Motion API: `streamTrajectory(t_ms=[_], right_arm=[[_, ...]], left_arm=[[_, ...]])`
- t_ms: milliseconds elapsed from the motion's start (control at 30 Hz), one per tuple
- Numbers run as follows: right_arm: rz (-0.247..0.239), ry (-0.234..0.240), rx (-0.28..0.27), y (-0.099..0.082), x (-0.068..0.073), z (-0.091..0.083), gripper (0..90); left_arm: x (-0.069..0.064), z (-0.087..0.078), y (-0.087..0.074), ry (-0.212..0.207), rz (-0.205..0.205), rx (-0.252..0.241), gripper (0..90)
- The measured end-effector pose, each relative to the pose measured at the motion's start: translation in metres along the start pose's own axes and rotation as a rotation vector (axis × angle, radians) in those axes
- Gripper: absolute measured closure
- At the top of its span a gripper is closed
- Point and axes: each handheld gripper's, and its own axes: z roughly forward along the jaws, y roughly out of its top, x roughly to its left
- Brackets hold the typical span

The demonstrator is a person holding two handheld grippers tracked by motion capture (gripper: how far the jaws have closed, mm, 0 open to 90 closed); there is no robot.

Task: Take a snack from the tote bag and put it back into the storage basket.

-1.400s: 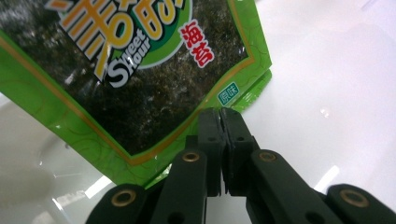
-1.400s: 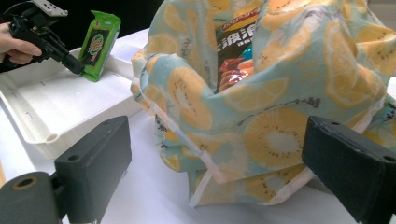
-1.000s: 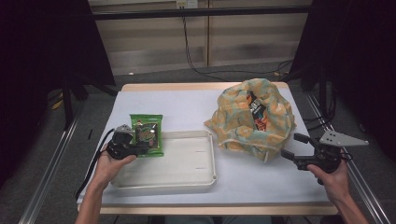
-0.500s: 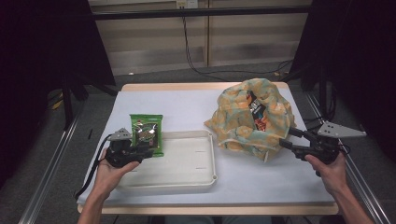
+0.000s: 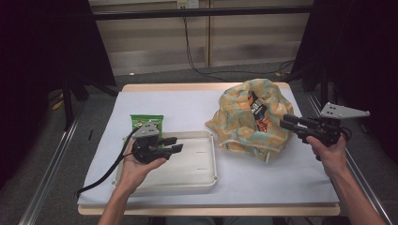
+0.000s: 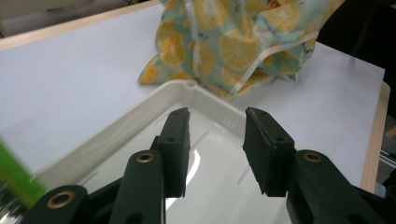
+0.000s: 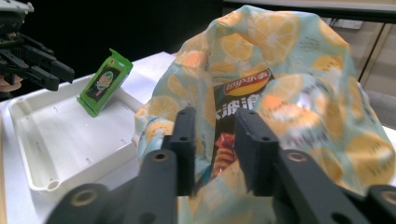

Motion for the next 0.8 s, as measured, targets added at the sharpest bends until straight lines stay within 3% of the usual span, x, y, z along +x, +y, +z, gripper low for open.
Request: streamTrajectory(t_ms=[100,267,400,433,500,767,800], right_arm=[[-0.001,0.015,0.005,0.005,-0.001,0.007,73.9],[-0.007,0.042,0.032,0.018,-0.005,0.028,77.0],[-0.004,0.027,0.032,0.026,-0.014,0.038,65.7],[-0.004,0.027,0.032,0.026,-0.014,0.038,65.7],[-0.003,0.001,0.049,0.029,-0.024,0.046,57.7],[0.015,-0.041,0.068,0.031,-0.042,0.060,48.7],[0.018,-0.054,0.088,0.029,-0.044,0.065,43.0]], left_arm=[[-0.005,0.007,0.006,-0.002,0.012,-0.006,60.6],[-0.016,0.030,0.024,-0.062,0.034,-0.035,60.7],[-0.018,0.056,0.042,-0.094,0.039,-0.055,60.7],[-0.018,0.056,0.042,-0.094,0.039,-0.055,60.6],[-0.016,0.071,0.048,-0.113,0.023,-0.079,60.6],[-0.016,0.107,0.065,-0.104,0.044,-0.061,57.6],[-0.013,0.114,0.069,-0.101,0.038,-0.067,54.4]])
